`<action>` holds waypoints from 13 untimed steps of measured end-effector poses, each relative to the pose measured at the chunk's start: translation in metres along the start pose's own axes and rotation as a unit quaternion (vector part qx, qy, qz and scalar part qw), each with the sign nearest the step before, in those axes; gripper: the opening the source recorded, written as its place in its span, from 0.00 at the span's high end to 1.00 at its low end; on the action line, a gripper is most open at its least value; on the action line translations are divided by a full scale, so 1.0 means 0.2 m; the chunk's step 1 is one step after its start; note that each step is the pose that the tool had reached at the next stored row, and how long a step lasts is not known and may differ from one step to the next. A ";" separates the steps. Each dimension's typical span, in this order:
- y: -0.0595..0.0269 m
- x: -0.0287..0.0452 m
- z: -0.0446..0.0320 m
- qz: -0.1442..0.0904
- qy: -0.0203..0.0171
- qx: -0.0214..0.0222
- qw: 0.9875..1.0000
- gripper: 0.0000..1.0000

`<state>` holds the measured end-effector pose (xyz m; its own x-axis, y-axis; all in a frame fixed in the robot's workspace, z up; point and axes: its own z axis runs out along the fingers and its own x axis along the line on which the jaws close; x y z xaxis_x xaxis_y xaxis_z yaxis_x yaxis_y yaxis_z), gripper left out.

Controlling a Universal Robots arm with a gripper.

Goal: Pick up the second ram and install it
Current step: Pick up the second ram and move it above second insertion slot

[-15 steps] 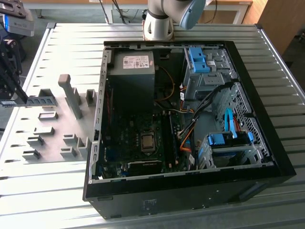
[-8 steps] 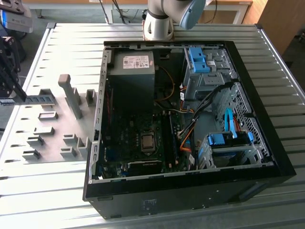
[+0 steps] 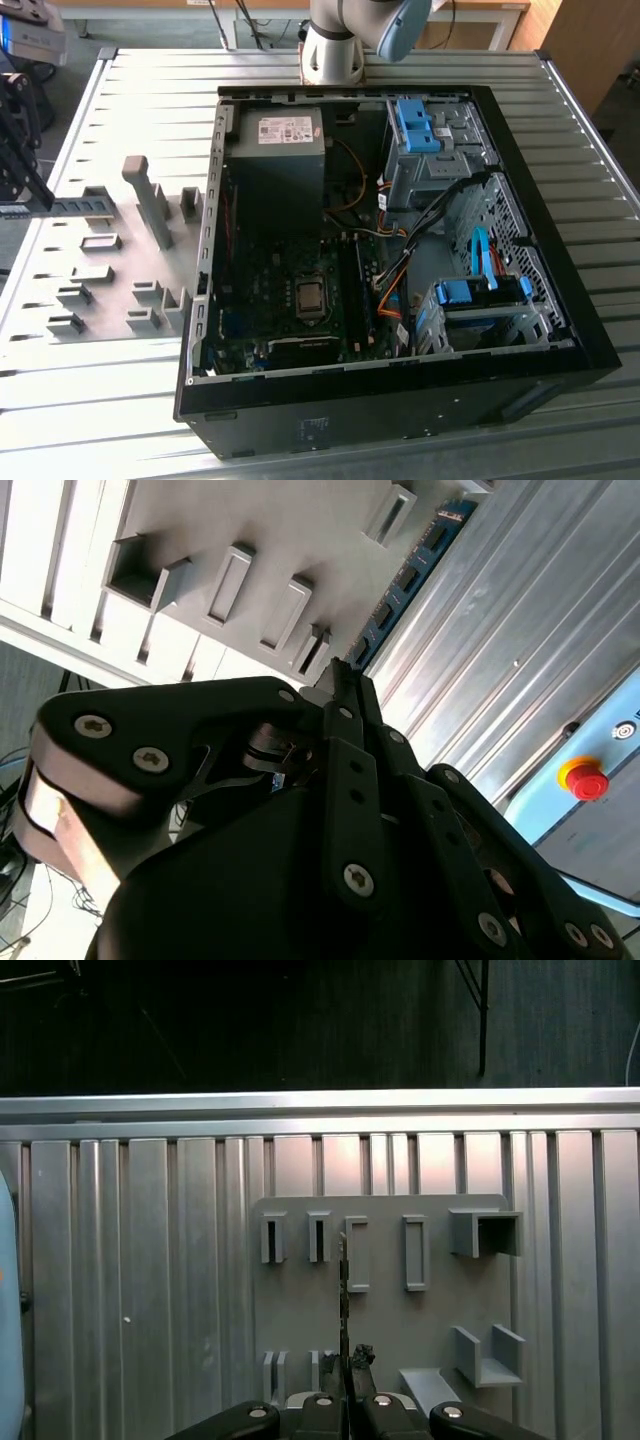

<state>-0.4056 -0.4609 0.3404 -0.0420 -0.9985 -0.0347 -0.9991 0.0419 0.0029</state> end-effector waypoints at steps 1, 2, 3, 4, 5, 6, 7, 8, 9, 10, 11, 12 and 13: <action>0.000 0.000 -0.001 0.000 0.000 0.000 1.000 0.87; 0.000 0.000 -0.001 0.000 0.000 0.000 1.000 0.87; 0.000 0.000 -0.003 0.000 0.000 0.000 1.000 0.87; 0.000 0.000 -0.004 0.000 0.000 0.000 1.000 0.87; 0.000 0.000 -0.006 0.000 0.000 0.000 1.000 0.87; 0.000 0.000 -0.008 0.000 0.000 0.000 1.000 0.87; 0.000 0.000 -0.010 0.000 0.000 0.000 1.000 0.87; 0.000 0.000 -0.014 0.000 0.000 0.000 1.000 0.87; 0.000 -0.001 -0.017 0.000 0.000 0.000 1.000 0.87; 0.000 -0.001 -0.021 0.000 0.000 0.000 1.000 0.87; 0.000 -0.001 -0.026 0.000 0.000 0.000 1.000 0.87; 0.000 -0.001 -0.031 0.000 0.000 0.000 1.000 0.87; 0.000 -0.001 -0.036 0.000 0.000 0.000 1.000 0.87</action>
<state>-0.4057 -0.4609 0.3475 -0.0419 -0.9985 -0.0346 -0.9991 0.0418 0.0029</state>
